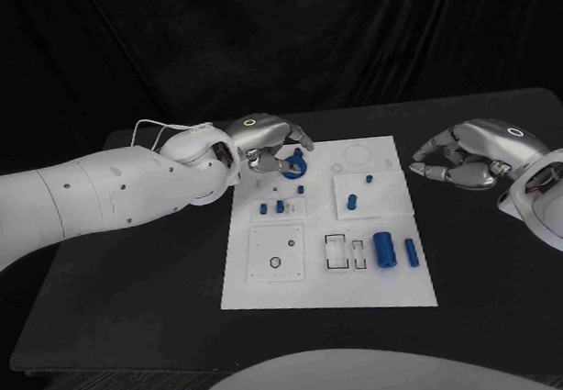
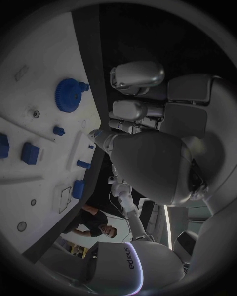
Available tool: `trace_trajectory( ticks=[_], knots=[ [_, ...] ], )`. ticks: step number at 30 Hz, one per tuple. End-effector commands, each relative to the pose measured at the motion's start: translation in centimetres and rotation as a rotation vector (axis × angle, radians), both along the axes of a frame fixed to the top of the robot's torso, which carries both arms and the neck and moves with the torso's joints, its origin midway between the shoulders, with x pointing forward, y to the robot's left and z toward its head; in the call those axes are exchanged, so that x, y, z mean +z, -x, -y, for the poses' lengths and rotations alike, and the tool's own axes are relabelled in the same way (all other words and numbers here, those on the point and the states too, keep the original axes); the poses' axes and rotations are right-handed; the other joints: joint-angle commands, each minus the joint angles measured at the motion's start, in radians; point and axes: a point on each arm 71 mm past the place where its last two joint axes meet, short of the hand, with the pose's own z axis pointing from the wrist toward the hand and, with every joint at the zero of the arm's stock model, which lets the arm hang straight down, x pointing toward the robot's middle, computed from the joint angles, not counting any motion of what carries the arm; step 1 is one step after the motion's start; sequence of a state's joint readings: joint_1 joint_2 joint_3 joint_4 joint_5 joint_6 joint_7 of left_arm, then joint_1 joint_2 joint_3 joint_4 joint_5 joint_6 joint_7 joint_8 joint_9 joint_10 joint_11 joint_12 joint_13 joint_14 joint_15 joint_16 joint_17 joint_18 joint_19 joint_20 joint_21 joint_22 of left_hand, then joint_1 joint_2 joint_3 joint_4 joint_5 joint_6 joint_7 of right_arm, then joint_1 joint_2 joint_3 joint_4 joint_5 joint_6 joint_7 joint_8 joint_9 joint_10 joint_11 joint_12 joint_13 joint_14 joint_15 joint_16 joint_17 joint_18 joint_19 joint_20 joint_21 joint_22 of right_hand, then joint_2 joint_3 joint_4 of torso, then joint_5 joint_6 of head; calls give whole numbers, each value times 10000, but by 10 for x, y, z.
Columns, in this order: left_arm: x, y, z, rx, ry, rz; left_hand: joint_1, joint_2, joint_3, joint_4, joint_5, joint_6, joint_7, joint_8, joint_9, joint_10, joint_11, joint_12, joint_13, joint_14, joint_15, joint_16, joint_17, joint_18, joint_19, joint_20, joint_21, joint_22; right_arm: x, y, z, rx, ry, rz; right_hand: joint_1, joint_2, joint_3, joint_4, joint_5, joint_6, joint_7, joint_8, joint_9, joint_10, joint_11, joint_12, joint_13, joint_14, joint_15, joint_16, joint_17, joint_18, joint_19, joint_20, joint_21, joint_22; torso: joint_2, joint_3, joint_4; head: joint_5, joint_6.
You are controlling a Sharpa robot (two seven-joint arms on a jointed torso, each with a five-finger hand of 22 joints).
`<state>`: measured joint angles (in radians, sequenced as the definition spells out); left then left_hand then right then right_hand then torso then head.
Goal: Assemble the parts on the task board
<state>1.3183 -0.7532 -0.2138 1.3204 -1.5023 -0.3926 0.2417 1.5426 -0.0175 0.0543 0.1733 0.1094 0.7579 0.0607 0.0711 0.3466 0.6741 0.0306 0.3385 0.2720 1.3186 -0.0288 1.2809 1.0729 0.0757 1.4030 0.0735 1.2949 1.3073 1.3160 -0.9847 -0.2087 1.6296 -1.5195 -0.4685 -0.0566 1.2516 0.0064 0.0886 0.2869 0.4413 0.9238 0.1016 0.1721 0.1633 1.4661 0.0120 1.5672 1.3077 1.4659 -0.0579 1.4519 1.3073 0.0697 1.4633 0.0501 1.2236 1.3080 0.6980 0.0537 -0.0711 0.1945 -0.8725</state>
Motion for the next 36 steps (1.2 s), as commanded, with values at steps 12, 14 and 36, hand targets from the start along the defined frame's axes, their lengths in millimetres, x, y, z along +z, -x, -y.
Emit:
trace_trajectory(
  ticks=[12,14,36],
  knots=[
    [-14,3,17,-1147,-1543,-181,-598,-207,27,74,-428,772,-39,98,-594,1181,-2,504,-188,-56,-64,63,-187,-84,73,35,-122,1746,-2,1,-1,128,12,-74,108,-24,57,-1,96,72,13,-70,-18,1047,7,36,2631,702,13,-8,902,40,-7,7,-43,1639,34,-35,-48,15,-2],
    [-16,3,19,-1182,-1620,-229,-604,-211,77,64,-409,883,-68,123,-675,1480,72,652,-126,-57,-36,90,-213,-88,88,32,-118,1751,-2,1,-1,132,14,-82,108,-24,57,-1,96,72,13,-70,-18,1047,7,36,2631,702,13,-8,902,40,-7,7,-43,1639,29,-29,-41,-2,-2],
    [-30,4,19,-1132,-1954,-731,-383,-308,686,44,547,1286,-140,72,-1059,2214,48,734,54,-180,-32,97,-529,-73,64,19,-240,1734,-5,1,-1,155,17,-130,154,-44,130,-9,335,77,16,-86,-40,1047,11,36,2631,702,14,-7,899,41,-6,7,-55,1639,9,-28,-68,-15,-2]
  ],
)
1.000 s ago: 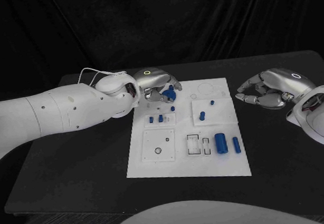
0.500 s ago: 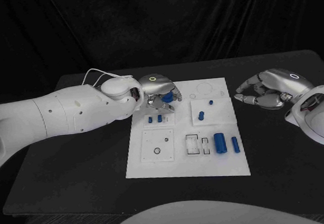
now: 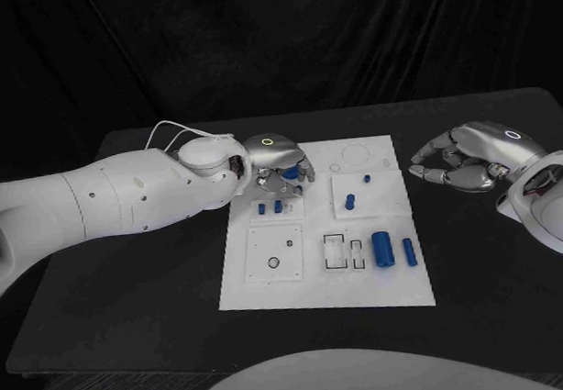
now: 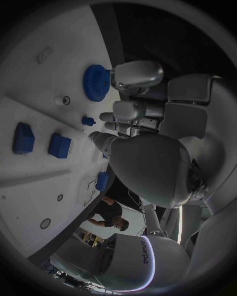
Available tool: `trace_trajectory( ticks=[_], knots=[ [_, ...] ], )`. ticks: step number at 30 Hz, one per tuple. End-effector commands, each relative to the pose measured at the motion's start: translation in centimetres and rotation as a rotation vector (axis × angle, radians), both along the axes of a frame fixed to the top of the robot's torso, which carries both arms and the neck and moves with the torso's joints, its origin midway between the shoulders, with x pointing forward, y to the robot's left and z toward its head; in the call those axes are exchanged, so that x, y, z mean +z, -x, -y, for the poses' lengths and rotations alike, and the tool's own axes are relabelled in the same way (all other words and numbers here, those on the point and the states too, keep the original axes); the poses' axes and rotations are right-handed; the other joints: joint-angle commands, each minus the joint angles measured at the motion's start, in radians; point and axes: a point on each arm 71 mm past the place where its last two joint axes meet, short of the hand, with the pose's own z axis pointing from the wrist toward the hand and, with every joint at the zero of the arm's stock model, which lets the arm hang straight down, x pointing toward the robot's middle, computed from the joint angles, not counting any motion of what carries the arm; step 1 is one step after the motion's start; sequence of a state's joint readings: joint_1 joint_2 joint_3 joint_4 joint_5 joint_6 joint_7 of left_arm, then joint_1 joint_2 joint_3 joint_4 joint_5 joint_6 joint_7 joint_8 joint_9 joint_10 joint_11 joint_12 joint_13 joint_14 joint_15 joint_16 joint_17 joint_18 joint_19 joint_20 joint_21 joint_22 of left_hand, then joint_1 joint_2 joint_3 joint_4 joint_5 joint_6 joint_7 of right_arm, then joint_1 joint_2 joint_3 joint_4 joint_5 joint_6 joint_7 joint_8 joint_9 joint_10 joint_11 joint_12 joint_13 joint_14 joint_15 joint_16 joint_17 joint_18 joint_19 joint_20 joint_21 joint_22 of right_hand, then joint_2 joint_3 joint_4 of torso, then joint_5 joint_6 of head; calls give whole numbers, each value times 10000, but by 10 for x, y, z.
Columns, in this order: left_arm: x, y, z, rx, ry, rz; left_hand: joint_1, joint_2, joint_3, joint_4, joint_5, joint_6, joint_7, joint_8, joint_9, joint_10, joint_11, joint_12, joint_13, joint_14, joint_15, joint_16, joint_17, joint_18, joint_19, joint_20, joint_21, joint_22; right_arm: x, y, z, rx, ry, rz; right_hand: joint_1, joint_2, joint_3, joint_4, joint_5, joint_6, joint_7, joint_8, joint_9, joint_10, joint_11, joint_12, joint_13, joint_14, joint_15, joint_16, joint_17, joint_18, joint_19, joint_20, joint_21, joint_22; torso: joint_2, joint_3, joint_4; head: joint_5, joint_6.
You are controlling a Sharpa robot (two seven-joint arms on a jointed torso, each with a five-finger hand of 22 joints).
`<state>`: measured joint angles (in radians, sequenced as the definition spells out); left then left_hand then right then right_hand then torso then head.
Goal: Assemble the parts on the task board
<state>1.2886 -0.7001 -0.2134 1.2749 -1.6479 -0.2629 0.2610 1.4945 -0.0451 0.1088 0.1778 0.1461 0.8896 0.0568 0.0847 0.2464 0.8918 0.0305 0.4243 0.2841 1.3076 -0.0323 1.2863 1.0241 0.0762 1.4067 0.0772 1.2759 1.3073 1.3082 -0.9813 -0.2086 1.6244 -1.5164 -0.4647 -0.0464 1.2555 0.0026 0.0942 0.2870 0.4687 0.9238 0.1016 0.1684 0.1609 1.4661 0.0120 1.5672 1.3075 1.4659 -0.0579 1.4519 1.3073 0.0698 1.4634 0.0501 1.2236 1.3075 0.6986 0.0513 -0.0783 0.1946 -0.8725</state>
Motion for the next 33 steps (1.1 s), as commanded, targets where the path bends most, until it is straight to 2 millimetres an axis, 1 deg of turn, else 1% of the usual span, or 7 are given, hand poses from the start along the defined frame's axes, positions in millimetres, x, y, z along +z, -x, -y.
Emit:
trace_trajectory(
  ticks=[1,8,12,18,28,30,33],
  knots=[
    [-3,1,1,-104,-181,-213,104,-35,161,-3,206,-27,-104,-68,-63,42,56,-140,-75,-75,4,41,-51,-80,33,-18,-41,1737,-1,1,-1,74,14,-34,116,-6,74,-10,61,77,16,-49,-16,1047,11,36,2633,702,14,-7,899,40,-6,7,-55,1644,1,-2,5,-26,-2],
    [-6,-1,1,-12,-256,-271,180,-119,518,-35,512,80,-89,-94,-152,52,55,-480,-257,-106,8,30,-141,-78,32,-14,-61,1734,-2,1,0,71,19,-51,116,-6,74,-10,61,77,16,-49,-16,1047,11,36,2633,702,14,-7,899,40,-6,7,-55,1644,3,2,12,-37,-2],
    [-8,-3,0,54,-290,-276,204,-235,928,-85,731,335,-14,-44,-202,142,32,-837,-471,-149,0,-5,-270,-75,31,-19,-78,1732,-3,1,0,69,26,-74,116,-6,74,-10,61,77,16,-49,-16,1047,11,36,2633,702,14,-7,899,40,-6,7,-55,1644,-2,1,-8,-14,-2],
    [-9,-4,0,115,-335,-310,189,-329,1236,-139,821,499,34,-30,-240,199,22,-1096,-628,-173,-19,-32,-364,-71,25,-29,-101,1727,-4,1,0,73,31,-100,116,-6,74,-10,61,77,16,-49,-16,1047,11,36,2633,702,14,-7,899,40,-6,7,-55,1644,-2,1,-22,-2,-2],
    [-11,-6,0,208,-369,-313,189,-447,1683,-275,902,700,60,-11,-280,395,11,-1392,-822,-201,-31,-82,-509,-68,28,-45,-118,1723,-5,1,-1,87,31,-119,118,-14,87,-7,107,84,17,-50,-20,1047,15,36,2633,699,16,-15,887,40,-6,7,-60,1644,-5,4,-1,-41,-2],
    [-11,-6,2,156,-326,-269,195,-470,1833,-334,866,822,50,27,-277,582,-9,-1437,-864,-196,-44,-91,-541,-75,48,-52,-88,1733,-5,2,-1,85,33,-122,118,-14,87,-7,107,84,17,-50,-20,1047,15,36,2633,699,16,-15,887,40,-6,7,-60,1644,0,4,0,-35,-2],
    [-11,-6,3,45,-228,-169,176,-424,2021,-426,838,1312,41,255,-182,1029,-63,-1419,-884,-133,-79,-61,-527,-89,98,-71,-19,1753,-5,2,-1,85,33,-124,118,-14,87,-7,107,84,17,-50,-20,1047,15,36,2633,699,16,-15,887,40,-6,7,-60,1644,-2,1,6,-49,-2]
  ],
)
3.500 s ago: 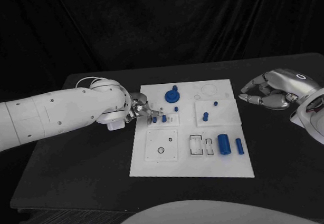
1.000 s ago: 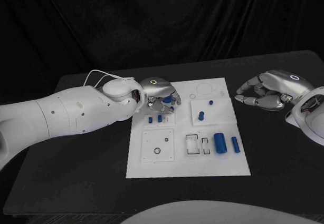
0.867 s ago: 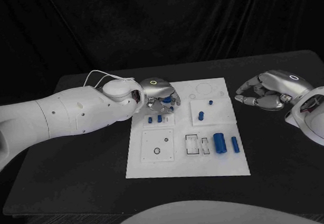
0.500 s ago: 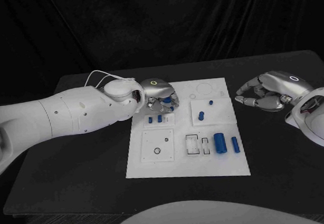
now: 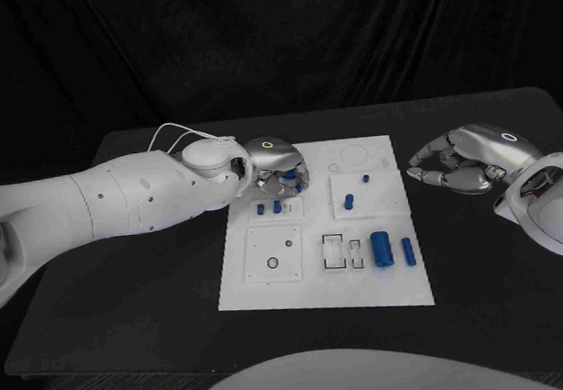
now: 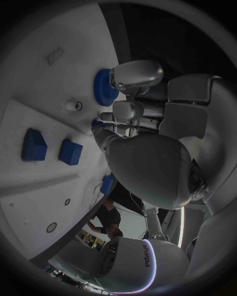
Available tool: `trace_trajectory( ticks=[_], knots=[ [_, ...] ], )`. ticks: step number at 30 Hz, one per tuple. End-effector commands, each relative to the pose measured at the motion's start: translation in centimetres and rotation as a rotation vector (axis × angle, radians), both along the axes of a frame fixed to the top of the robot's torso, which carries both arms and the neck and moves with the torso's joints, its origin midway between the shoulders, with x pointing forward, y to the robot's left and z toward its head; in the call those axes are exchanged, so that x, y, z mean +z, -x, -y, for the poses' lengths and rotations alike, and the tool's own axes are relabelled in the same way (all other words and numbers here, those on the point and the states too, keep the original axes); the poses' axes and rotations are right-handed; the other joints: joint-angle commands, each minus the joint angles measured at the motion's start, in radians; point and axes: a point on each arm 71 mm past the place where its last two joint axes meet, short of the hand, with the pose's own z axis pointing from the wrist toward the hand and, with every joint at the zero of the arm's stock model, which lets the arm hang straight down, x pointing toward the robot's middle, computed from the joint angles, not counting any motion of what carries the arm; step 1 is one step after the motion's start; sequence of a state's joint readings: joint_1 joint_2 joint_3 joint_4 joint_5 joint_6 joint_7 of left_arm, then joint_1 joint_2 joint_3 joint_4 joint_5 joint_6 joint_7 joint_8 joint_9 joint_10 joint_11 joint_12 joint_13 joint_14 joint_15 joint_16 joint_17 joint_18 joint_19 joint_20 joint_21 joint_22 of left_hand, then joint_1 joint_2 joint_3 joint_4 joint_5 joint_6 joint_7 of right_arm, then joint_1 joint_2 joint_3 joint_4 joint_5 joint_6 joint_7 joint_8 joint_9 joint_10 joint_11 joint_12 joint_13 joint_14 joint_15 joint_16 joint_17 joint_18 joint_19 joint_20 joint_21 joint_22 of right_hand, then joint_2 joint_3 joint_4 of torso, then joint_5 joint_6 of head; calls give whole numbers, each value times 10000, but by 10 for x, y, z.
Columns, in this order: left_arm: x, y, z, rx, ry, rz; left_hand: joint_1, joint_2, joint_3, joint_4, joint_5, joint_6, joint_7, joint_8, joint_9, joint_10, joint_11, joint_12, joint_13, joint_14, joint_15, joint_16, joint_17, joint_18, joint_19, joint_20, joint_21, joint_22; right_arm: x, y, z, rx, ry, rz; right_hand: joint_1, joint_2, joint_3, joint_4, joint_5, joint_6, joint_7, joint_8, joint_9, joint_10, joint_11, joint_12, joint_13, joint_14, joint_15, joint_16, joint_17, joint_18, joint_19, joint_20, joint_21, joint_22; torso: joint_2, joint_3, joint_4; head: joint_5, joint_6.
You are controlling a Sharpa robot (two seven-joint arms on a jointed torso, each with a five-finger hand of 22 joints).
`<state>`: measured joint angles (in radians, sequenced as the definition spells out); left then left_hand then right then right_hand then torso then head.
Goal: Assemble the parts on the task board
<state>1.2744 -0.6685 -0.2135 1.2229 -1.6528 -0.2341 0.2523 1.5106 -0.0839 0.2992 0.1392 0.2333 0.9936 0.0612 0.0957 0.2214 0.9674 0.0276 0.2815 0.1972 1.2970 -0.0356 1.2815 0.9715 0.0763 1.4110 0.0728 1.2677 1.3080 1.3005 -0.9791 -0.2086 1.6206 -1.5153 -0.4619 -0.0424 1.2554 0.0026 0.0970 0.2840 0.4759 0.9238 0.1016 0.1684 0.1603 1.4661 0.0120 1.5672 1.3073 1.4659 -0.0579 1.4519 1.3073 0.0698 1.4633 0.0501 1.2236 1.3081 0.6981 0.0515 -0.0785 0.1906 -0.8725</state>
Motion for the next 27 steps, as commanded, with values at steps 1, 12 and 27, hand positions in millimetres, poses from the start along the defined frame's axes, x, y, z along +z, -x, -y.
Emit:
trace_trajectory(
  ticks=[1,12,27],
  knots=[
    [1,1,3,-219,150,133,2,-29,147,-63,-38,345,2,177,85,383,-46,19,-14,-5,-53,0,14,-95,71,-32,87,1753,-1,1,-1,58,18,-30,118,-14,59,23,35,84,17,-50,-14,1047,15,36,2635,699,16,-15,887,41,-6,7,-60,1637,4,-1,8,-4,-2],
    [4,2,5,-479,571,666,78,9,345,-617,94,1176,184,472,305,1988,-97,278,198,611,-125,297,478,-138,219,-122,295,1808,-1,1,-1,68,11,-25,115,-9,66,27,44,92,16,-47,-15,1047,18,36,2635,697,17,-22,877,43,-9,8,-72,1634,16,-5,3,13,-2],
    [25,8,-29,-71,972,1340,-215,-183,692,-692,-343,755,255,-128,128,1694,23,-1035,-235,612,-90,22,119,-85,97,-110,-7,1726,-2,0,1,23,19,-73,102,2,88,37,53,165,8,-16,-8,1047,32,36,2635,697,26,-20,878,42,-7,12,-71,1636,-1,-7,-4,23,-2]
  ],
)
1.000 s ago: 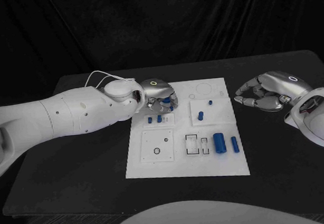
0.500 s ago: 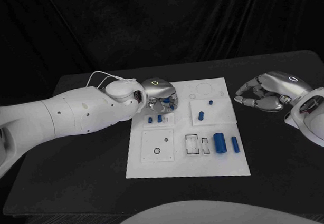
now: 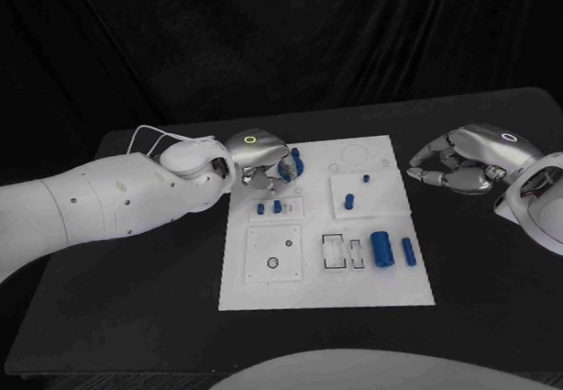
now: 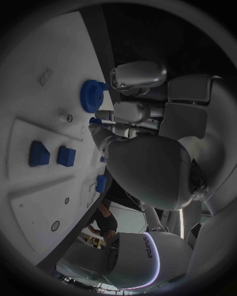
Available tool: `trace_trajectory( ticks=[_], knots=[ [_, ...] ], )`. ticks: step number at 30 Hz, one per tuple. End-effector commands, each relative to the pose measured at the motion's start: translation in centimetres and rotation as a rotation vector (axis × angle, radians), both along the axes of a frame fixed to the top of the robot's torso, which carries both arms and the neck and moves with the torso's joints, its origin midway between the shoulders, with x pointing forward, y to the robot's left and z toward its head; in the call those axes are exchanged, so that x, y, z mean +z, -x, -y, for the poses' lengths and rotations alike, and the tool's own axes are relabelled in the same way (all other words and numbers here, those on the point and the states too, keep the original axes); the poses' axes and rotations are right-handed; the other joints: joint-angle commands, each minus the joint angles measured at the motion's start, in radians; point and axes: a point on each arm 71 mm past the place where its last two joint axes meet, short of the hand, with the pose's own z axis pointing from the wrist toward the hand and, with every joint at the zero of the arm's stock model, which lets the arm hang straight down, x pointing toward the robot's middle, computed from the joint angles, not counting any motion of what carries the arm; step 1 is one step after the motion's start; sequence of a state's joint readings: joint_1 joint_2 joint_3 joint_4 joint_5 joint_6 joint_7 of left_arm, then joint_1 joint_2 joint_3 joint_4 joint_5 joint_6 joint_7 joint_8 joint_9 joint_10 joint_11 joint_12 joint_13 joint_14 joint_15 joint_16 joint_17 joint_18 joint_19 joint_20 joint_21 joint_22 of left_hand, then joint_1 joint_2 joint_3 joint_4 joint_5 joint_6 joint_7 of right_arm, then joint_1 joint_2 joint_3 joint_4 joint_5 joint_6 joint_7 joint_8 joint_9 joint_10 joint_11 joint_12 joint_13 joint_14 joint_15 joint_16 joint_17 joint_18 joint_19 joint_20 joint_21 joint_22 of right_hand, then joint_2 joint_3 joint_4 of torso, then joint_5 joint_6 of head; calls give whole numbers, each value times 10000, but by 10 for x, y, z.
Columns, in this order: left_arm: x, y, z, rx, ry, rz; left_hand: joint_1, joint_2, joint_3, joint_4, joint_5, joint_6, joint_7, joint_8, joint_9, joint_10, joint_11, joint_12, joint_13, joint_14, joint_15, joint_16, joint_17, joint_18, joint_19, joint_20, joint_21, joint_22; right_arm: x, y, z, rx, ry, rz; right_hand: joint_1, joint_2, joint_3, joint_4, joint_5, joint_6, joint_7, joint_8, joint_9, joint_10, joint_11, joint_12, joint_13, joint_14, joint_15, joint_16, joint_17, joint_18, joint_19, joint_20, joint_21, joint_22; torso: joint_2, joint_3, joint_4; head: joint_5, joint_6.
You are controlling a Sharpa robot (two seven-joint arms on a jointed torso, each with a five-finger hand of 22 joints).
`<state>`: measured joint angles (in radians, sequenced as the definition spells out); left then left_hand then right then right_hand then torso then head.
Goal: Assemble the parts on the task board
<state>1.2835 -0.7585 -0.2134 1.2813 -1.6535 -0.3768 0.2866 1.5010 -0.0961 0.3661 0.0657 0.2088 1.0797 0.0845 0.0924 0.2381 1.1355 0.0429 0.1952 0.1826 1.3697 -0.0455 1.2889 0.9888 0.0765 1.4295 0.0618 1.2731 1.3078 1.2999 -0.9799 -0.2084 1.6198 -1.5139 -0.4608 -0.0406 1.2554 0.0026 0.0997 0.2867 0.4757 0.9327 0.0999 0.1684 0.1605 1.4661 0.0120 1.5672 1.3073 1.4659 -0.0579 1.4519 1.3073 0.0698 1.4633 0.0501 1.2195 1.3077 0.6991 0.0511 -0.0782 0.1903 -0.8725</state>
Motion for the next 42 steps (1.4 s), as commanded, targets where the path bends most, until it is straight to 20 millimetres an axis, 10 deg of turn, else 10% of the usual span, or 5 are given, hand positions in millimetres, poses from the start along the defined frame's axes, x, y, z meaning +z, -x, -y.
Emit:
trace_trajectory(
  ticks=[1,17,23,42],
  knots=[
    [10,0,-3,-65,99,64,-130,-62,30,52,-126,-122,26,-115,-47,5,-124,-203,-99,-111,14,-40,-28,-86,-94,3,-70,1727,-1,0,0,20,16,-62,102,1,61,10,56,76,25,-16,-10,1047,32,36,2635,697,27,-20,878,42,-7,12,-29,1639,-17,-4,-5,35,-2],
    [6,9,-17,-179,-704,-1467,-336,-49,136,371,-623,-304,52,-269,-174,-93,-75,-670,-279,36,69,194,336,-94,-77,46,-65,1742,-5,1,2,3,24,-179,101,-5,67,8,56,78,29,-18,-13,1047,31,36,2635,696,29,-24,872,49,-17,14,-66,1630,-4,4,47,52,-2],
    [3,9,-18,-68,-776,-1595,-345,-50,138,391,-667,-309,52,-269,-182,-87,-74,-694,-289,2,73,159,261,-82,-106,50,-123,1726,-5,1,3,-22,45,-212,102,-7,70,6,56,77,29,-21,-15,1047,32,36,2635,695,29,-28,867,52,-23,15,-84,1625,8,-40,49,78,-2],
    [0,8,-19,410,-614,-930,-182,-76,227,315,-521,-296,68,-246,-217,-54,-54,-792,-329,-7,83,182,296,-71,-138,60,-188,1711,-5,2,1,-2,26,-211,102,-7,70,6,56,77,29,-21,-15,1047,32,36,2635,695,29,-28,867,52,-23,15,-84,1625,5,-3,5,141,-2]
  ],
)
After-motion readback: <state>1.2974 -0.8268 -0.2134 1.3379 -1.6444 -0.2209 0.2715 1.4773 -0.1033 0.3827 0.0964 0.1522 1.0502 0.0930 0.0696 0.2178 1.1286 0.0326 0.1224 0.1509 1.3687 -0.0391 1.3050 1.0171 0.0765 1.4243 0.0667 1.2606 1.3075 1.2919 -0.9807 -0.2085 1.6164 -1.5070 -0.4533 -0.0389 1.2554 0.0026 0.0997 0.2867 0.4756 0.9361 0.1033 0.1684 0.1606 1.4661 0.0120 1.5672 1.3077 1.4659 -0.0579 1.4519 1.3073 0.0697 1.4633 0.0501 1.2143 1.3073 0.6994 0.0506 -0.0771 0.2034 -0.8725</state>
